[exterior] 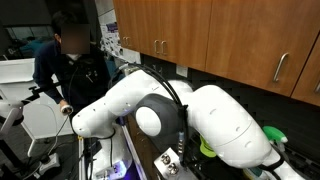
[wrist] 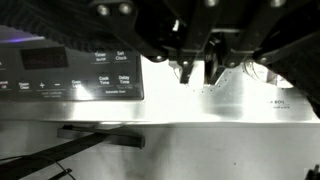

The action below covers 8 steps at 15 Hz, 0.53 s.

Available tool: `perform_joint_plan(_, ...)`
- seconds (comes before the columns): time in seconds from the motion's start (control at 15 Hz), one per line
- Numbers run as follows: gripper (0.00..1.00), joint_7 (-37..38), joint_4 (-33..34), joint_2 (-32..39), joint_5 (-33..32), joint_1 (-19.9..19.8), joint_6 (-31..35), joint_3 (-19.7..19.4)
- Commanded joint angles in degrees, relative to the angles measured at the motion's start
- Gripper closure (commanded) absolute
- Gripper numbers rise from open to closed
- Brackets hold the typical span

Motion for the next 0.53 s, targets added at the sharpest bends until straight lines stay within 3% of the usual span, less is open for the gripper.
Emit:
perform_joint_plan(0.0, 0.95, 0.3, 0.8, 2.7, 2.3, 0.5, -6.8, 2.0)
perform_joint_plan(0.47, 0.95, -0.2, 4.0, 3.3, 2.6, 0.5, -11.2, 2.5)
